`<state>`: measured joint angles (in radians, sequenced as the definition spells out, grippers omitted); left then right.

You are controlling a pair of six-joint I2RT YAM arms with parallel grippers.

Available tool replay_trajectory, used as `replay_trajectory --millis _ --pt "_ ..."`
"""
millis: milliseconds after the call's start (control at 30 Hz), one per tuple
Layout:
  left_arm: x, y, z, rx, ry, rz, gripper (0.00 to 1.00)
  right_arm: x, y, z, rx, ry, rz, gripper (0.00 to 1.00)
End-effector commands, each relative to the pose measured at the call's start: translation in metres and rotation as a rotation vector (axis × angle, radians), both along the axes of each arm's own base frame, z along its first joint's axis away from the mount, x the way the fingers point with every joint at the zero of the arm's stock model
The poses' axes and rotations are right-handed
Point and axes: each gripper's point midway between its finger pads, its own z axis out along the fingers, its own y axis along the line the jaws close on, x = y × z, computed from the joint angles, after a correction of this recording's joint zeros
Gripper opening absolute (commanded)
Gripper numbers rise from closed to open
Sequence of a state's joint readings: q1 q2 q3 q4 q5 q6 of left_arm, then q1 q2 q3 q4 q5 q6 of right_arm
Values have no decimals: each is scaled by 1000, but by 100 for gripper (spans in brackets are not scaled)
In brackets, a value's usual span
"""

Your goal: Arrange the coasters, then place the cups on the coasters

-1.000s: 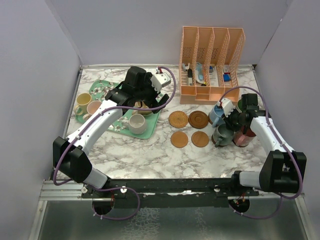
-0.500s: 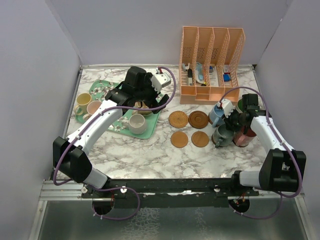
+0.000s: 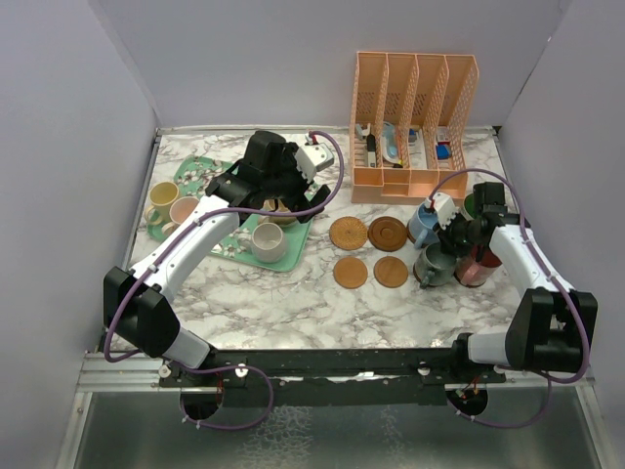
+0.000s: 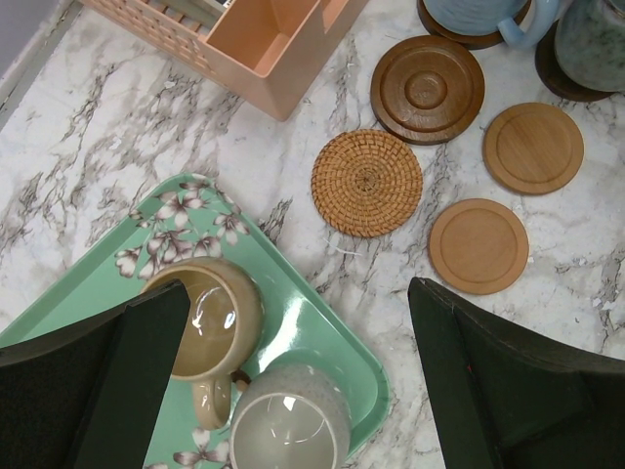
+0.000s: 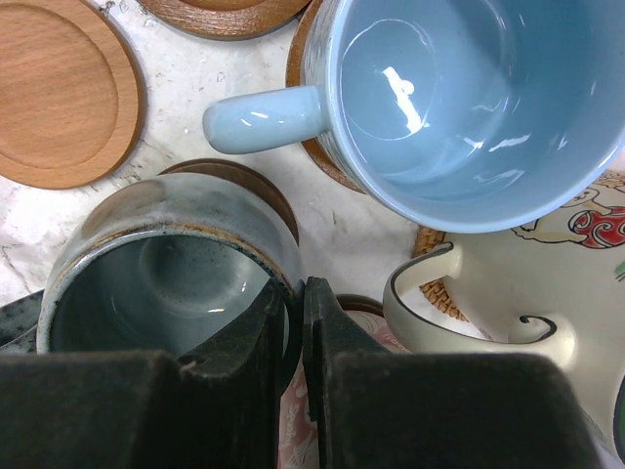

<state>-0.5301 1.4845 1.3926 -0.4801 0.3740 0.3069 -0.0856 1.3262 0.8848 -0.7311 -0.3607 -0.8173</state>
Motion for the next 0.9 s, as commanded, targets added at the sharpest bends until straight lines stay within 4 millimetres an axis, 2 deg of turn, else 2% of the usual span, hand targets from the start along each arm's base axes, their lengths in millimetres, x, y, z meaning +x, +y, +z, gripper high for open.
replay_trajectory --millis 0,433,867 --pt "-4 -1 10 -27 -29 -27 99 11 8 14 47 -41 24 1" --pt "-5 0 10 -27 -29 -29 99 8 6 12 29 -39 40 1" --pt "-8 0 10 -31 -28 -37 99 4 5 17 24 -44 37 7"
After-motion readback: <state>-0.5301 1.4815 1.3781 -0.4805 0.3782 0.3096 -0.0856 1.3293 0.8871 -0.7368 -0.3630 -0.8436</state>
